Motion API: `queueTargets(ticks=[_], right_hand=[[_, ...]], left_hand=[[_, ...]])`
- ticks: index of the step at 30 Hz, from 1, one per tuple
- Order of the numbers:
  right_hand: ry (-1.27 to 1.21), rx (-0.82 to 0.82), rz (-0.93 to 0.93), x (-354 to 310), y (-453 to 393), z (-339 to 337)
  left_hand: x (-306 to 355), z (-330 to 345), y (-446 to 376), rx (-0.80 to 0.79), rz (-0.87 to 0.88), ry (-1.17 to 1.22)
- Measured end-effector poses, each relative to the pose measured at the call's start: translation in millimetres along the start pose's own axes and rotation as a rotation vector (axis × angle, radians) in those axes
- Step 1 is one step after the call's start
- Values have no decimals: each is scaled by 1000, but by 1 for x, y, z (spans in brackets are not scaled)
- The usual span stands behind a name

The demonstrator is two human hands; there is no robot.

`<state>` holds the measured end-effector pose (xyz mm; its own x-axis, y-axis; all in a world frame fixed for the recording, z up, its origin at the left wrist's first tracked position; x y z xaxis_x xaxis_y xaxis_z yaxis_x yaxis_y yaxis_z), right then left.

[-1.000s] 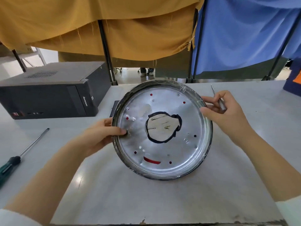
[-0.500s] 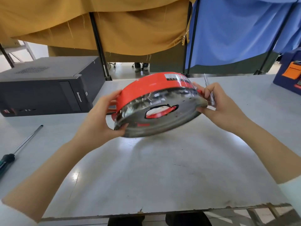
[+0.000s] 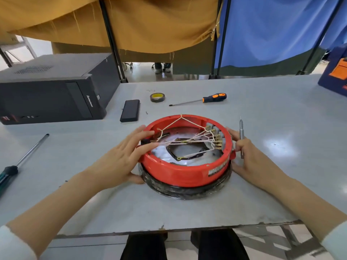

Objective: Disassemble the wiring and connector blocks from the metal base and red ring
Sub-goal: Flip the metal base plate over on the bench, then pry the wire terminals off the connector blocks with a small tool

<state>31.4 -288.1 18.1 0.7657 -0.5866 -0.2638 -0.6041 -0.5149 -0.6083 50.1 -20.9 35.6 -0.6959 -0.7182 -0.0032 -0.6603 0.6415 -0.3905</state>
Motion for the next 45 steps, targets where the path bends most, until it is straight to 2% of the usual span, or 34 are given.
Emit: queueTargets(ticks=[4, 7, 11, 14, 16, 19, 23, 25, 28, 31, 34, 38, 42, 45], right_hand=[[-7, -106, 19, 6, 1, 3], [6, -176, 46, 10, 1, 5], [-35, -208, 149, 17, 1, -8], [-156, -47, 302, 19, -9, -28], [-264, 57, 409, 16, -18, -31], [-339, -48, 563, 14, -26, -12], [-267, -222, 656, 20, -34, -3], [-178, -293, 648, 28, -41, -5], [-208, -353, 573, 30, -54, -1], [-306, -326, 518, 23, -67, 5], [-147, -259, 542, 24, -63, 1], [1, -293, 584, 19, -49, -1], [15, -344, 558, 21, -50, -1], [-1, -364, 490, 25, -56, -4]], left_hand=[[-23, 2, 7, -200, -198, 9], [-25, 3, 10, -270, -293, 157], [-37, 3, 1, -185, -478, 632], [-67, 11, -13, -49, -740, 985], [-73, 29, -25, -68, -903, 1159], [-64, 52, -35, -112, -1056, 1322], [-55, 49, -34, -132, -1037, 1198], [-55, 44, -31, -164, -1031, 1140], [-51, 33, -35, -231, -994, 1004], [-47, 25, -56, -208, -955, 983], [-41, 24, -80, -225, -900, 901], [-31, 35, -93, -355, -845, 810], [-27, 34, -85, -329, -879, 772], [-28, 35, -68, -376, -909, 711]])
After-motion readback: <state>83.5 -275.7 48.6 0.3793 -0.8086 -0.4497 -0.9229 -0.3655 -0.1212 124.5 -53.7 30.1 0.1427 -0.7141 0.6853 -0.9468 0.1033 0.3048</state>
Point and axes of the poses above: each hand's wrist, its own y-axis away from the middle knuckle, its own z-axis out of the palm, x = y × z, the point moved 9 cm from there along -y, towards the middle knuckle, and after that the axes turned 15 degrees about -z, right-handed, at the moved point
